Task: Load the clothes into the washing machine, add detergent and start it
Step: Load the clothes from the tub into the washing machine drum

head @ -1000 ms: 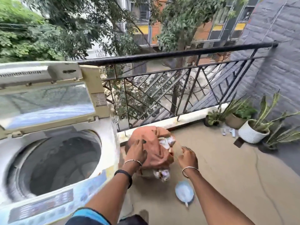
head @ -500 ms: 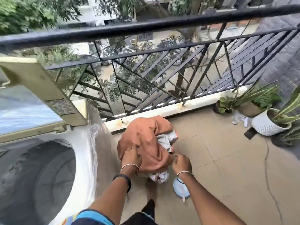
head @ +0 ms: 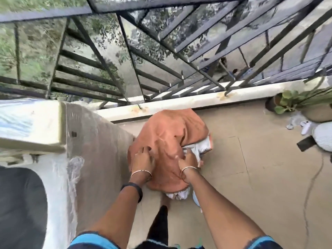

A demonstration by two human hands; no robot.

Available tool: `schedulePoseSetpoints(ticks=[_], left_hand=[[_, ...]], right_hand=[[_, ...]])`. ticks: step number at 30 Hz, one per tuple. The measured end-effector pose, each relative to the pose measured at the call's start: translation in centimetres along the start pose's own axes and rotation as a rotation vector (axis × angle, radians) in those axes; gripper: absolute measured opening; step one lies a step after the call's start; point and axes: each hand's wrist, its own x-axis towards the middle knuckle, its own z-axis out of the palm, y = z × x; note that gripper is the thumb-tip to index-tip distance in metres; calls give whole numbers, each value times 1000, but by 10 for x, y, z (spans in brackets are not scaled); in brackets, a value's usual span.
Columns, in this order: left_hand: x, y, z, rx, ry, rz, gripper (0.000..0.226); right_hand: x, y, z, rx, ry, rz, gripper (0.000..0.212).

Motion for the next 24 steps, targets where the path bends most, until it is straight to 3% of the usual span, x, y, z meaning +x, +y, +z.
schedulePoseSetpoints(ticks=[2,4,6,9,11,14,17,20,24], left_hand=[[9,-6,8,-11,-11,-32,33],[13,-11,14,-8,-68,-56,34],[13,-13,18,-7,-120,-69,37],[4,-10,14,-9,-99,-45,41],[-6,-3,9,22,-122,-46,56],[-22,7,0,39,-137,-42,96],[-41,22,-15,-57,8,39,115],[-59,36,-31,-76,186,199,95],[-70,34,-51,-157,236,185,69]], right_hand=[[20,-3,9,-28,-23,41,46],[30,-4,14,-46,-57,70,15],[28,-9,15,-3,-107,56,30],[12,-21,8,105,-148,7,23],[-7,-31,-4,200,-127,-47,24],[-39,-44,-26,307,-132,-164,31],[-73,-51,-53,347,-142,-312,33],[-99,-51,-77,401,-147,-450,40],[-146,-48,-118,631,-117,-493,44]])
